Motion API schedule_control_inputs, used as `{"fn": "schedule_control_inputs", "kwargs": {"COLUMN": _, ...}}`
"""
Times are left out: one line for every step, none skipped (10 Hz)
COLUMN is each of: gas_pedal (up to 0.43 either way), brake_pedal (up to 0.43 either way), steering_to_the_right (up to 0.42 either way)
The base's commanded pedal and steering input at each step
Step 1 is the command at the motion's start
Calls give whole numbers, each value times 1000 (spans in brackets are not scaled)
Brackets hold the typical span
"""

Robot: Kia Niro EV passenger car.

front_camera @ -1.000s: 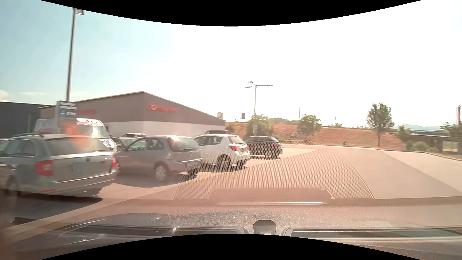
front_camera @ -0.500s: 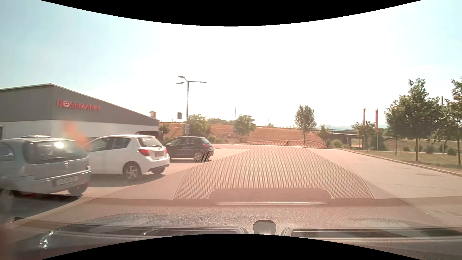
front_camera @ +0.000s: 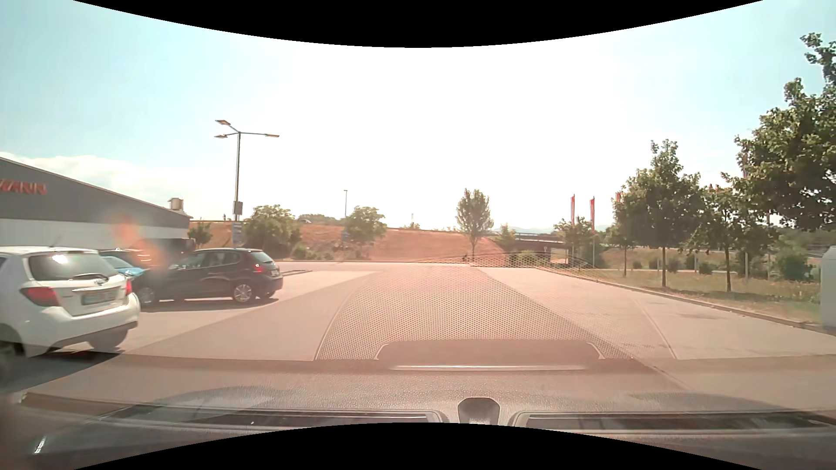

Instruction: Follow the waypoints while adhering to traffic rules and regulations

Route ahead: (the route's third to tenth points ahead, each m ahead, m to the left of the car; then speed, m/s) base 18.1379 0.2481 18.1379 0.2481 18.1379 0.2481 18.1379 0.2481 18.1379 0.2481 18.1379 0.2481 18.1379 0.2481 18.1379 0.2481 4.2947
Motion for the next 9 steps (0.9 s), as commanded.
{"fn": "schedule_control_inputs", "kwargs": {"gas_pedal": 79, "brake_pedal": 0, "steering_to_the_right": 286}}
{"fn": "schedule_control_inputs", "kwargs": {"gas_pedal": 0, "brake_pedal": 0, "steering_to_the_right": 243}}
{"fn": "schedule_control_inputs", "kwargs": {"gas_pedal": 0, "brake_pedal": 0, "steering_to_the_right": 210}}
{"fn": "schedule_control_inputs", "kwargs": {"gas_pedal": 0, "brake_pedal": 0, "steering_to_the_right": 160}}
{"fn": "schedule_control_inputs", "kwargs": {"gas_pedal": 0, "brake_pedal": 0, "steering_to_the_right": 112}}
{"fn": "schedule_control_inputs", "kwargs": {"gas_pedal": 0, "brake_pedal": 0, "steering_to_the_right": 64}}
{"fn": "schedule_control_inputs", "kwargs": {"gas_pedal": 0, "brake_pedal": 0, "steering_to_the_right": 12}}
{"fn": "schedule_control_inputs", "kwargs": {"gas_pedal": 0, "brake_pedal": 0, "steering_to_the_right": -31}}
{"fn": "schedule_control_inputs", "kwargs": {"gas_pedal": 0, "brake_pedal": 6, "steering_to_the_right": -60}}
